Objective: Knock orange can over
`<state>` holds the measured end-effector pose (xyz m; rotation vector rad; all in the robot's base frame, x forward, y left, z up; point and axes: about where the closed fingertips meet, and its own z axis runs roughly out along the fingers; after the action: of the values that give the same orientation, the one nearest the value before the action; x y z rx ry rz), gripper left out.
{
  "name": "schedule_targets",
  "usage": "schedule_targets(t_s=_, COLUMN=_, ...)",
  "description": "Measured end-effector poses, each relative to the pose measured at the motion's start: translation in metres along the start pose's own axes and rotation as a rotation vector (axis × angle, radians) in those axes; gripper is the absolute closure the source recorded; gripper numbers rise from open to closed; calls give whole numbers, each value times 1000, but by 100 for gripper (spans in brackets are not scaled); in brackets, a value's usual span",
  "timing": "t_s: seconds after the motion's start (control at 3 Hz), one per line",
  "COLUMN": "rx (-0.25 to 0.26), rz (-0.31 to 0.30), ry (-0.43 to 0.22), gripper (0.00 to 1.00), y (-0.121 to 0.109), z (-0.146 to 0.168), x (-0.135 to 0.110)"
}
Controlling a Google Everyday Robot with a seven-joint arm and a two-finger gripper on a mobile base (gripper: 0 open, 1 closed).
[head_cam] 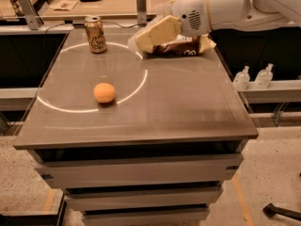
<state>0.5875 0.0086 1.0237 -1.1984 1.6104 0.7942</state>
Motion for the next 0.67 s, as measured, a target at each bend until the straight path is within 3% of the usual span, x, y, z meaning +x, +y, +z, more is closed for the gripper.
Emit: schedule_targets(t_s=0.67, rx=229, rz=28, ry=15, gripper=0, y=-59, z=53, x=13)
